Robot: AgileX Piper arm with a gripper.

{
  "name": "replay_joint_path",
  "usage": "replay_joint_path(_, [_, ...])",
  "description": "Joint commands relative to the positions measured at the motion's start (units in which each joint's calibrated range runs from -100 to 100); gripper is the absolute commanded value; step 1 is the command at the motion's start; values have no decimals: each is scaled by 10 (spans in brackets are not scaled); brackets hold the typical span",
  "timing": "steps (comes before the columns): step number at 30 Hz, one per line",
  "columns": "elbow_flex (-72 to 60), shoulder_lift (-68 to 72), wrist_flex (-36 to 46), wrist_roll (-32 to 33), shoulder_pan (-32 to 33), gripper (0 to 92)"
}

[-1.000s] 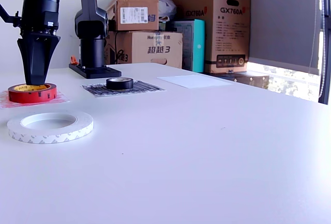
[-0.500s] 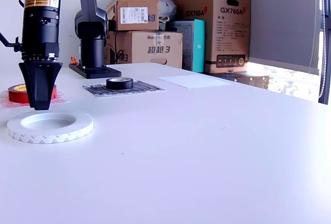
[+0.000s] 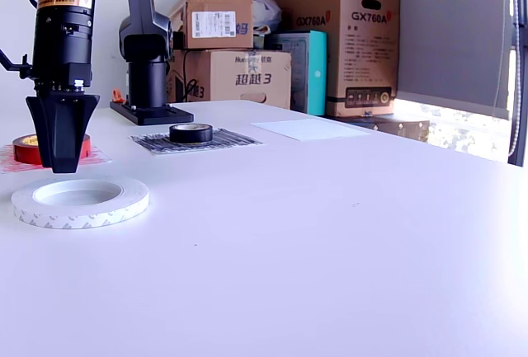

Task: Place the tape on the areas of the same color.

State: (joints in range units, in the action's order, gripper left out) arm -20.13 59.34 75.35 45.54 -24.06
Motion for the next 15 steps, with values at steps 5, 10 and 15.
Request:
replay_joint_path(5, [-2,22,6,1,-3,638])
replay_joint_path(10, [4,24,6,1,-2,638])
replay_joint_path(15, [4,24,6,2,-1,638])
